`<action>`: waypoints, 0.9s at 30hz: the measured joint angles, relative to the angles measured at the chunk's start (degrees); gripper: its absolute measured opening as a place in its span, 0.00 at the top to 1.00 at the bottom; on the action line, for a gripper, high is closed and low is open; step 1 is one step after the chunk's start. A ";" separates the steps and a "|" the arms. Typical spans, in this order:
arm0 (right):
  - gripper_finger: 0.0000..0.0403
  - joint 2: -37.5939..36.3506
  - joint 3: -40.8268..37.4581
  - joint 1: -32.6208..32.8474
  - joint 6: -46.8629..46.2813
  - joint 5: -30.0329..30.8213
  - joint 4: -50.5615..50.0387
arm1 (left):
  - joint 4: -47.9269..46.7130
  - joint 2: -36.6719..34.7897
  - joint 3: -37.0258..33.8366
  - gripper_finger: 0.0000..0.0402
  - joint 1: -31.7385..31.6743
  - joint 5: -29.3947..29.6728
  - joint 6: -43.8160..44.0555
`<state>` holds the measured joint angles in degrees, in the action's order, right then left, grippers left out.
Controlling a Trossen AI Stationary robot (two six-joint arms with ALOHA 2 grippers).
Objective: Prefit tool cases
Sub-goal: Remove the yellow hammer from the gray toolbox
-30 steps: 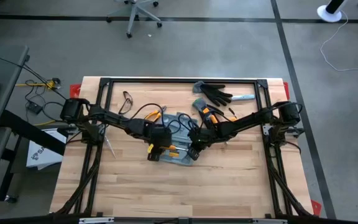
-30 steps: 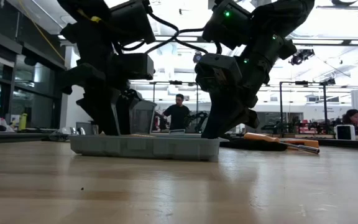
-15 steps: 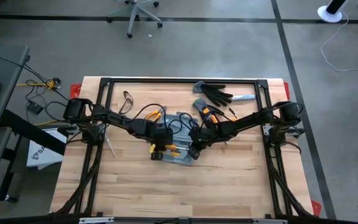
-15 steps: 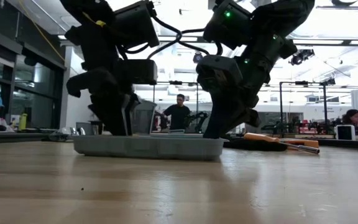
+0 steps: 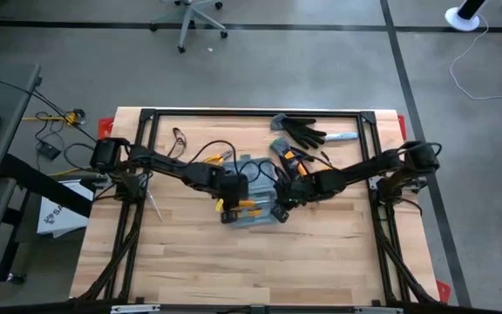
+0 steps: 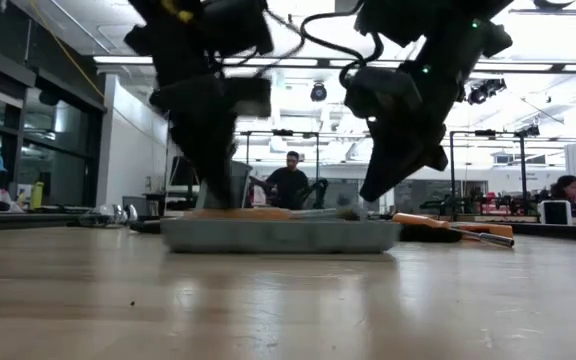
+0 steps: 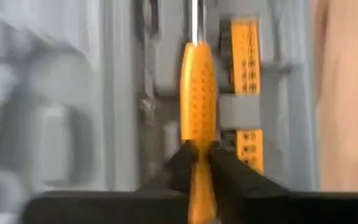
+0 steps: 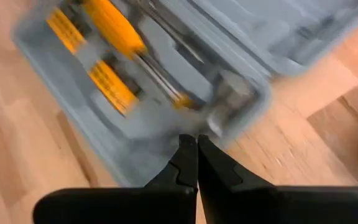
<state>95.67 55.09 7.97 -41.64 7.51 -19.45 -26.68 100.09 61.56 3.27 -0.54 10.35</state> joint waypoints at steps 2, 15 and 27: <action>1.00 -0.04 0.04 0.65 -0.20 0.50 0.52 | -0.42 0.00 1.04 1.00 -0.22 -0.14 -0.16; 1.00 -0.11 0.13 2.49 -2.26 4.35 0.77 | -1.74 -1.58 2.51 1.00 -0.26 -0.24 -3.35; 1.00 5.33 0.37 -2.55 1.64 -2.48 1.49 | 1.83 -0.52 2.62 0.84 -0.65 -3.01 -1.34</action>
<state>101.00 55.46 5.42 -40.01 5.02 -17.96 -24.85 99.57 64.18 2.62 -3.54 9.01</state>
